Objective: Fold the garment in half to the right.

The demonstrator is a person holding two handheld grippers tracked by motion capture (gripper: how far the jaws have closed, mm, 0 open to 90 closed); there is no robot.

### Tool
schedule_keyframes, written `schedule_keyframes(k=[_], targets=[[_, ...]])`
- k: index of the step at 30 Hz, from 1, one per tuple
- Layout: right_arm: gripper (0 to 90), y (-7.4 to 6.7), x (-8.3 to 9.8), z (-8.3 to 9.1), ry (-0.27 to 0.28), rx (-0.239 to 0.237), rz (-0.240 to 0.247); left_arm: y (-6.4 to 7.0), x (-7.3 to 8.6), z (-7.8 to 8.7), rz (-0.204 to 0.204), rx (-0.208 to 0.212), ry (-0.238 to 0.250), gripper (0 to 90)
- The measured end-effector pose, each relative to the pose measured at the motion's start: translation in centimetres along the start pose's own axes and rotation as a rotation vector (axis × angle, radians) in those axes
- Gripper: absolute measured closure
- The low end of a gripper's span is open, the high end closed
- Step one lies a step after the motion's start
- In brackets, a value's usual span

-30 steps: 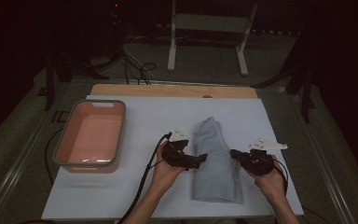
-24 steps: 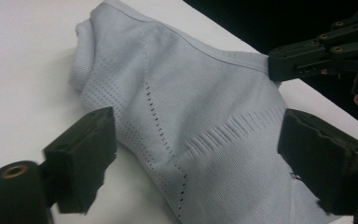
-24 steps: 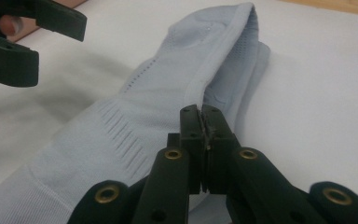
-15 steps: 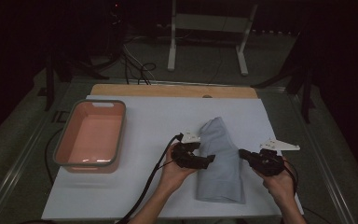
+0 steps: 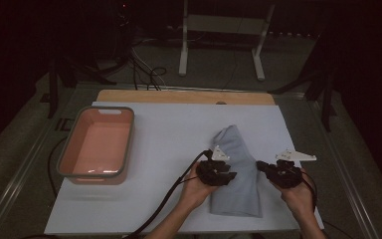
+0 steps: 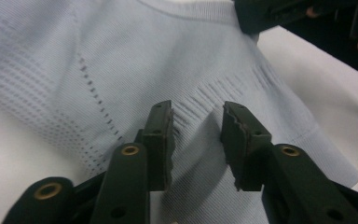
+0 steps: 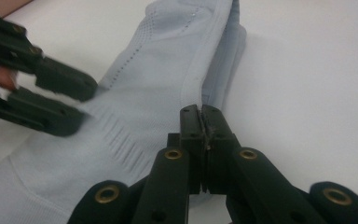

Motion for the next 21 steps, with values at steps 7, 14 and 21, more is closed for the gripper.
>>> schedule_keyframes(k=[7,14,21], targets=[[84.8,-0.1,0.5,-0.3,-0.027,0.007,-0.001,-0.1,0.6,-1.1,-0.032,-0.037,-0.053,69.4],[59.7,-0.9,1.5,-0.3,-0.082,0.034,0.019,-0.1,0.9,-2.0,-0.035,-0.053,-0.076,71.2],[50.8,-1.4,2.2,-0.2,-0.109,0.051,-0.010,0.0,1.5,-3.0,-0.047,-0.077,-0.110,75.2]])
Point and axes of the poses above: each handheld gripper's, and its own axes: z roughly backward along the jaws, x roughly out of its underside, y roughly to its right, the point moved 5 cm from there along -z, roughly forward along the jaws, and after that the axes turned 7 degrees about z, right-handed, at the moved point
